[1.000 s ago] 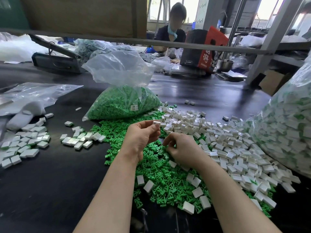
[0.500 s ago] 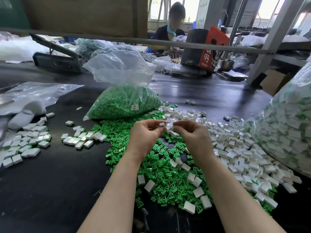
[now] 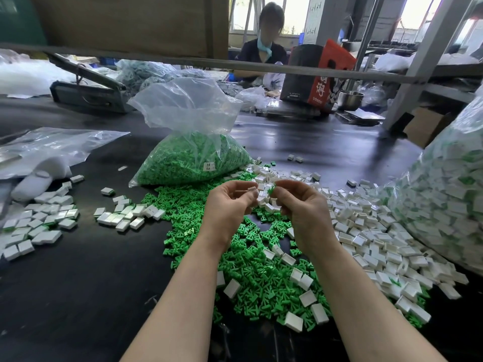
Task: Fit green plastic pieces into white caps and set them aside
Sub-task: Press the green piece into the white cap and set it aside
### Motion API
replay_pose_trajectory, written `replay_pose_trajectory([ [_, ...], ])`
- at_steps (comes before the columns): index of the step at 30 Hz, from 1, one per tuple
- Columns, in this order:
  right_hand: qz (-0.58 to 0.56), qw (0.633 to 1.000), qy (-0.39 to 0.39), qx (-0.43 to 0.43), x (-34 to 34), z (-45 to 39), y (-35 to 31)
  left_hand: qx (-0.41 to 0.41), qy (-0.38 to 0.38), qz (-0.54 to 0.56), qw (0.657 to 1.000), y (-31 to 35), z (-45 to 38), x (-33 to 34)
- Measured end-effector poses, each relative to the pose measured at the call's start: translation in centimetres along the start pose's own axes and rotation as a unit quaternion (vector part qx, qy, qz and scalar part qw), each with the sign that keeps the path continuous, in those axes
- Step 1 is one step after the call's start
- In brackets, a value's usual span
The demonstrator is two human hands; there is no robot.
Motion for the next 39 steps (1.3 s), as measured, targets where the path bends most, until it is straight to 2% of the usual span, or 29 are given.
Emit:
replay_pose_trajectory([
  [5,0.010,1.000,0.000,-0.005,0.06,-0.02,0.08,-0.051,0.039,0.096,0.993,-0.32,0.01,0.01],
  [11,-0.007,1.000,-0.003,-0.003,0.35,0.09,0.10,-0.116,0.014,0.202,0.972,-0.37,0.14,0.43],
  [22,0.003,1.000,0.011,-0.010,0.43,0.07,-0.10,-0.090,-0.016,0.121,0.988,-0.57,0.25,0.81],
  [30,0.034,0.999,0.006,-0.006,0.39,0.00,-0.23,-0.075,-0.014,0.105,0.992,-0.58,0.25,0.60],
  [39,0.014,1.000,-0.003,0.008,0.32,0.14,-0.15,-0.073,-0.023,0.113,0.991,-0.56,0.18,0.53],
])
Point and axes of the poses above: each hand's wrist, its own z-axis away from the middle knuckle, its own x-axis out of the palm, y = z × x, the point moved 4 cm from there along -z, towards the middle knuckle, and after that the axes turned 10 degrees about z, right-handed, at the moved point
